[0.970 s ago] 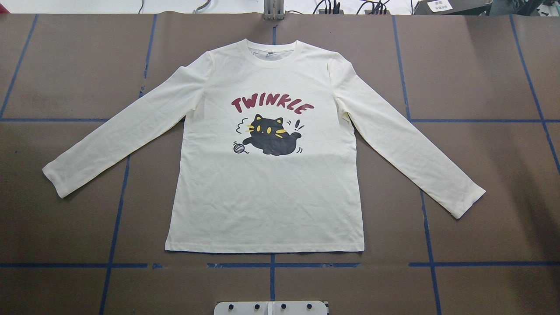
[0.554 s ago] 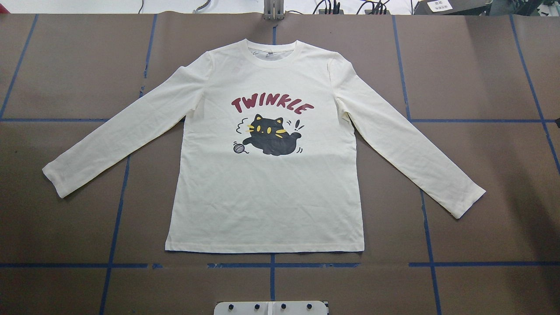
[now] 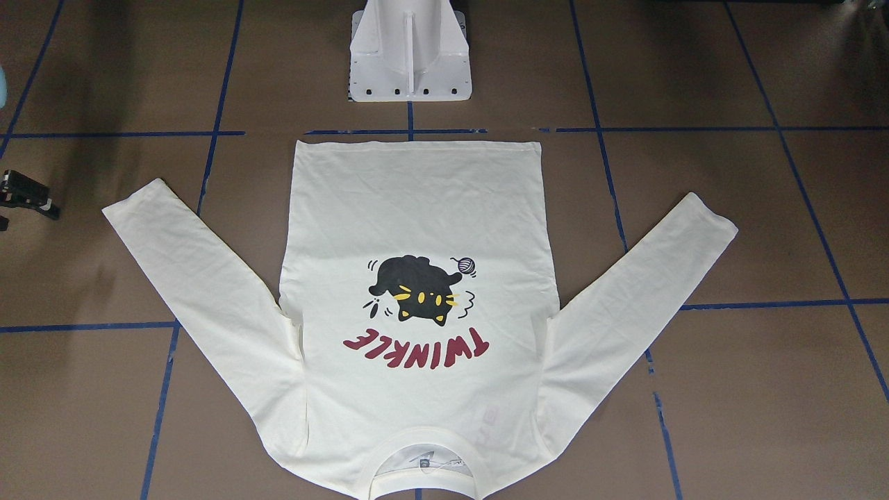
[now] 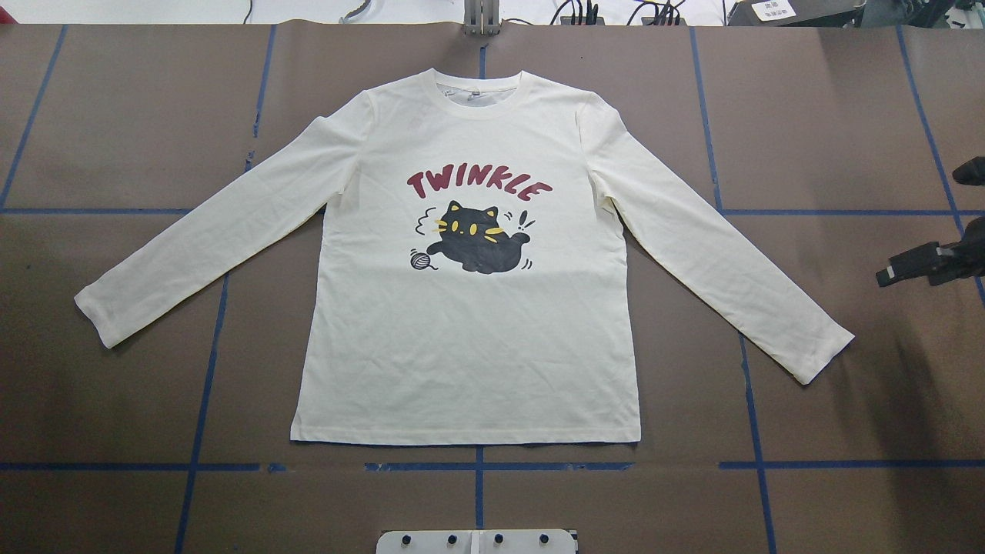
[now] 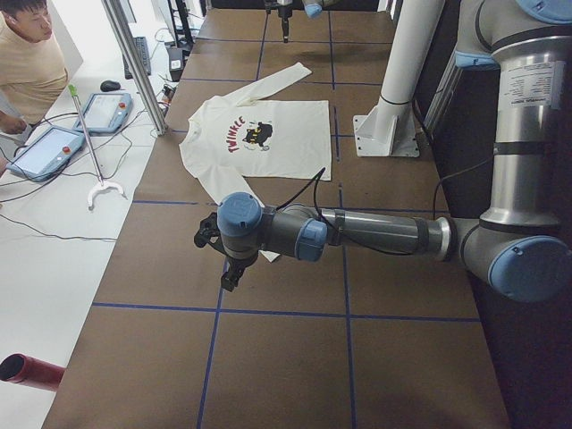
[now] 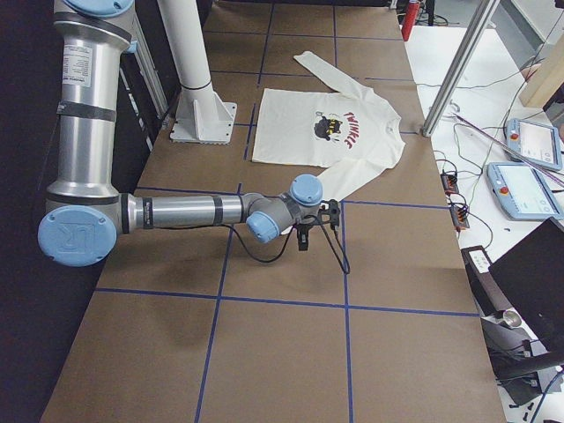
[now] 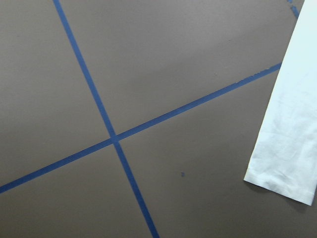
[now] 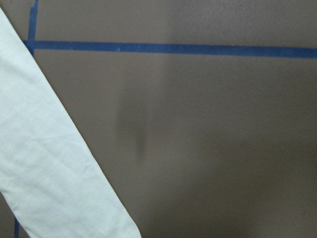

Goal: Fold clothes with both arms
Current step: 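Move the right gripper to the sleeve cuff nearest it and grasp it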

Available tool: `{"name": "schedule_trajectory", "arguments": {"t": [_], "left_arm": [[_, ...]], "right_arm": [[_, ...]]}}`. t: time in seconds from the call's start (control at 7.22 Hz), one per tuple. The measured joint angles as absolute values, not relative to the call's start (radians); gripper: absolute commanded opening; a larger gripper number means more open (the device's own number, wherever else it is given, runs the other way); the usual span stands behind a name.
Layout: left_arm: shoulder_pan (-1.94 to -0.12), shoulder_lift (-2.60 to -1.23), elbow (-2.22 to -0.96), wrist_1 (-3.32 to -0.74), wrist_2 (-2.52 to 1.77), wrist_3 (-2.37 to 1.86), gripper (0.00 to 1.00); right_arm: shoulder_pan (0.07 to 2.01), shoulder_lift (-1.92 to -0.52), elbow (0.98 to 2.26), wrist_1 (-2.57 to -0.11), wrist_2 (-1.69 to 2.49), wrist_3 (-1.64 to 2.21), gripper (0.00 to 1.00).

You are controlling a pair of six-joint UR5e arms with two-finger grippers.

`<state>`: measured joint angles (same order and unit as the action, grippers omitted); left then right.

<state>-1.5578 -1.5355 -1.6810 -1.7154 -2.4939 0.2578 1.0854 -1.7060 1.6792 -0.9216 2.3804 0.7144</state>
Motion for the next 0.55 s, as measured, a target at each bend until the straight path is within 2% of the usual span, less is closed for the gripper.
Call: {"name": "schedule_trajectory", "arguments": {"t": [0.28, 0.42, 0.55], "left_arm": [[-1.557, -1.539, -1.676, -1.719, -2.5, 0.256, 1.0], [-1.557, -1.541, -1.673, -1.72, -2.501, 0.256, 1.0], [-1.556, -1.542, -1.67, -1.721, -2.505, 0.256, 1.0]], "right_arm": [[0.909, -1.738, 1.684, -0.751, 2.212, 0.986, 0.87], [0.864, -1.742, 1.686, -0.724, 2.159, 1.051, 0.75], [0.845, -1.744, 1.686, -0.714, 2.137, 1.092, 0.47]]}}
